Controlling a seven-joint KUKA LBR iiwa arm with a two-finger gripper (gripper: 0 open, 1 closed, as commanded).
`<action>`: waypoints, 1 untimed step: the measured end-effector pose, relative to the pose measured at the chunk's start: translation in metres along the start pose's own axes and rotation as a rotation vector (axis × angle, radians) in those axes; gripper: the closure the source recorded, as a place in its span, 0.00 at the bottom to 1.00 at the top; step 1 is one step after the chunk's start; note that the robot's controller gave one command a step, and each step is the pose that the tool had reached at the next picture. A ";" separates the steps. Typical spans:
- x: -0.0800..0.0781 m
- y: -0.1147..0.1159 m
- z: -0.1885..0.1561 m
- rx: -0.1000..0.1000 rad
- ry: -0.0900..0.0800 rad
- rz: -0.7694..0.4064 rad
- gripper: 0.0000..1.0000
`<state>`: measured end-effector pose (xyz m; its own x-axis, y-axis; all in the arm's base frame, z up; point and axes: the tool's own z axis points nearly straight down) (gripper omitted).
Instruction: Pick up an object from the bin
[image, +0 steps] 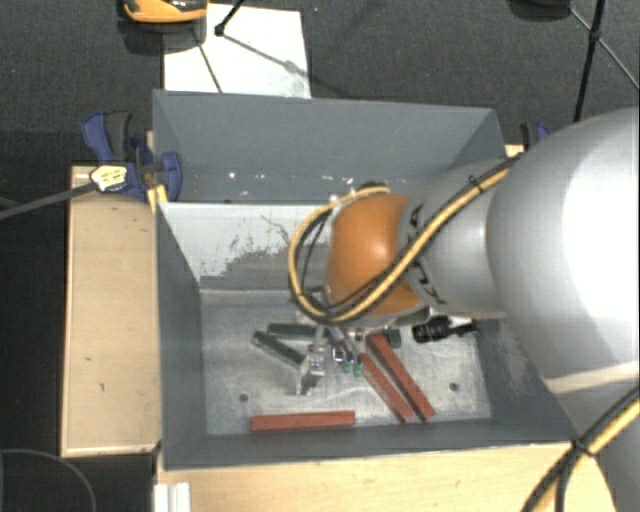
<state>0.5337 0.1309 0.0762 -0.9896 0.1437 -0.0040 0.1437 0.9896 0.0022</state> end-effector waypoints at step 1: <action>-0.031 0.005 0.002 0.000 -0.001 -0.244 1.00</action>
Offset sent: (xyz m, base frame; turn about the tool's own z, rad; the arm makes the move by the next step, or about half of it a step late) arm 0.0000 0.0000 0.0000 0.0000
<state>0.5652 0.1312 0.0743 -0.9950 -0.0993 -0.0057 -0.0993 0.9951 0.0014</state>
